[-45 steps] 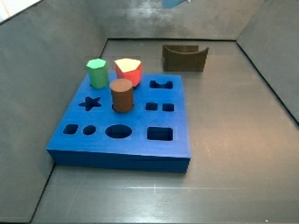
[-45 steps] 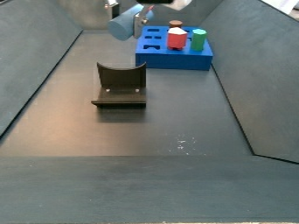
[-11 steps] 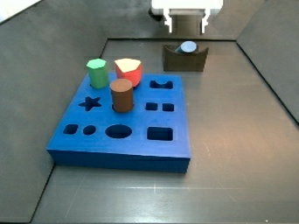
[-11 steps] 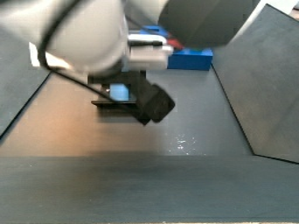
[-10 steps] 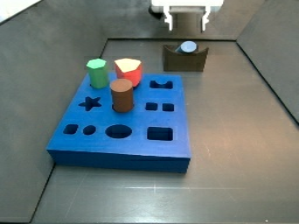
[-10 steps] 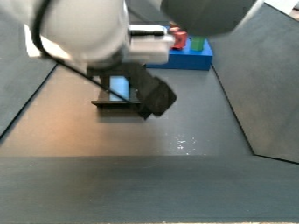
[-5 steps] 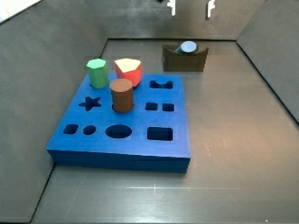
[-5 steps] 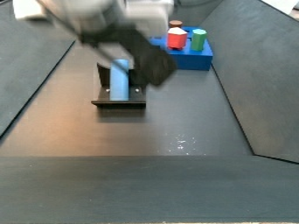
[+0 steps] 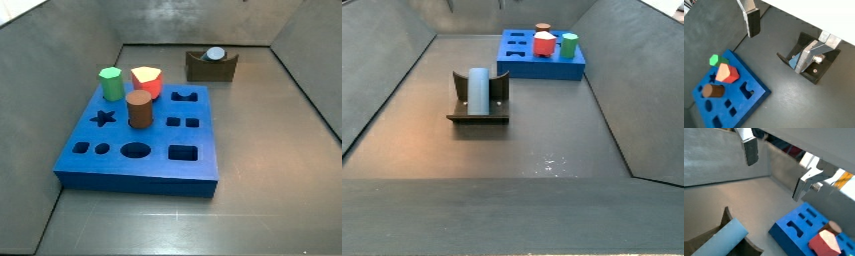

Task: Pick up the oval object. Move up. Place the oval object on the fixture. Regrasp the oval object. Move to above the board. Insert the oval object.
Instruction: Regrasp the oval object.

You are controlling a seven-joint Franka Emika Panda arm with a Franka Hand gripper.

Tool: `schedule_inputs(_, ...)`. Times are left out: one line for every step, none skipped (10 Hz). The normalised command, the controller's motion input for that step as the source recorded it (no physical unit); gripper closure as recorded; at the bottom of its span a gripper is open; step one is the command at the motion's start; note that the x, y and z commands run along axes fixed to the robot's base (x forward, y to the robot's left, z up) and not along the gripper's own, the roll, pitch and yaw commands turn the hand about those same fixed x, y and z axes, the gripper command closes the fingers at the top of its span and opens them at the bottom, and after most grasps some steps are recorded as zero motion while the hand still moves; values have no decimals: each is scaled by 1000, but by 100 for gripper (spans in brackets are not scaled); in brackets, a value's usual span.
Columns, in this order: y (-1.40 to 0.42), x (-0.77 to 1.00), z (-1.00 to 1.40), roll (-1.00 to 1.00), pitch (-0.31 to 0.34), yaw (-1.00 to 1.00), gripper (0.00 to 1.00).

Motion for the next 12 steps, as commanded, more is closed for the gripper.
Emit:
schedule_inputs(-192,-31,20,1000,30,27,0)
schedule_inputs(-18,-38,49,1000,29,27,0)
schedule_inputs(-28,-40,28,1000,25,27,0)
schedule_inputs(-39,-37,9,1000,17,28,0)
schedule_inputs(-32,-41,12,1000,14,28,0)
schedule_inputs(-23,-42,13,1000,6,29,0)
schedule_inputs(-23,-40,10,1000,0,29,0)
schedule_inputs(-20,-32,10,1000,-8,30,0)
schedule_inputs(-19,-28,8,1000,-11,31,0)
schedule_inputs(-16,-28,6,1000,-13,33,0)
schedule_inputs(-15,-22,11,1000,-11,34,0)
schedule_inputs(-20,-15,11,1000,-8,35,0)
